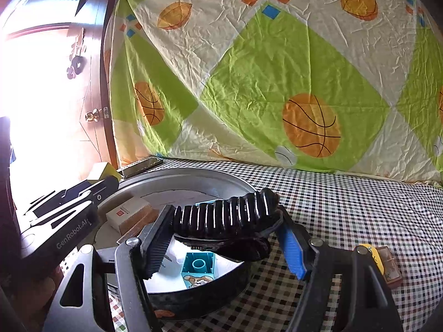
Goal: Organize rigid objects
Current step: 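Lower the cube into the tin and open left tool while right tool drops the comb inside, then move left tool to the yellow face block while right tool approaches the copper picture frame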
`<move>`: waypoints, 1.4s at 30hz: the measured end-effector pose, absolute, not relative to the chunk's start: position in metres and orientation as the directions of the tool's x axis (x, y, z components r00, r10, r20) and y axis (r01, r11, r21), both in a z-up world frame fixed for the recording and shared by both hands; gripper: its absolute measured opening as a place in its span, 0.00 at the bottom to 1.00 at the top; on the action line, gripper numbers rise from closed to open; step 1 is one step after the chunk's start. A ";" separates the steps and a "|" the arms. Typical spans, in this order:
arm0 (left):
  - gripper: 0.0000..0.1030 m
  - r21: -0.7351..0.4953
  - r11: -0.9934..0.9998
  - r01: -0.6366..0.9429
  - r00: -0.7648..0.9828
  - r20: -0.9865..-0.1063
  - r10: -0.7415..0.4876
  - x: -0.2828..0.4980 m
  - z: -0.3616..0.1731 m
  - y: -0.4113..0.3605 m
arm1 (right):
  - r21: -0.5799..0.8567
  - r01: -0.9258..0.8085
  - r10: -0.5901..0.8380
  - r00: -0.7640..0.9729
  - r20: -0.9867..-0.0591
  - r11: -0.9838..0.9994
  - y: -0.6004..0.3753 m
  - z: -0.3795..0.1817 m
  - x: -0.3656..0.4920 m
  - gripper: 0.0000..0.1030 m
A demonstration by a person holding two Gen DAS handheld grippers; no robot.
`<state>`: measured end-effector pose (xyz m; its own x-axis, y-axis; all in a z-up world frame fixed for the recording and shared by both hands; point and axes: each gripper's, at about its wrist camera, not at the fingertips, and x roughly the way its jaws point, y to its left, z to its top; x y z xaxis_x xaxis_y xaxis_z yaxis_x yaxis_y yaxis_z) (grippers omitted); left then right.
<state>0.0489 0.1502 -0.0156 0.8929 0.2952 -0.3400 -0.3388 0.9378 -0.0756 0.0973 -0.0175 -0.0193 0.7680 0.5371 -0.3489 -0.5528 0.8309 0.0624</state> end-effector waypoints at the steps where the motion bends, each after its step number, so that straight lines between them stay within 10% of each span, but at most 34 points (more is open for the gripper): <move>1: 0.27 -0.074 0.939 -0.335 0.891 -0.348 0.290 0.051 -0.016 0.152 | 0.060 -0.557 0.540 0.765 -0.353 0.828 -0.015 -0.018 0.099 0.70; 21: 0.29 0.038 0.948 -0.315 0.809 -0.512 0.289 0.088 -0.030 0.169 | 0.085 -0.659 0.587 0.594 -0.550 0.747 0.044 -0.030 0.152 0.71; 29: 0.82 0.003 0.920 -0.391 0.801 -0.490 0.343 0.076 -0.027 0.179 | 0.133 -0.657 0.620 0.598 -0.507 0.742 0.028 -0.023 0.151 0.82; 42: 0.98 -0.016 0.960 -0.279 0.885 -0.392 0.251 0.066 0.003 0.107 | 0.101 -0.483 0.481 0.785 -0.391 0.870 -0.092 -0.008 0.137 0.86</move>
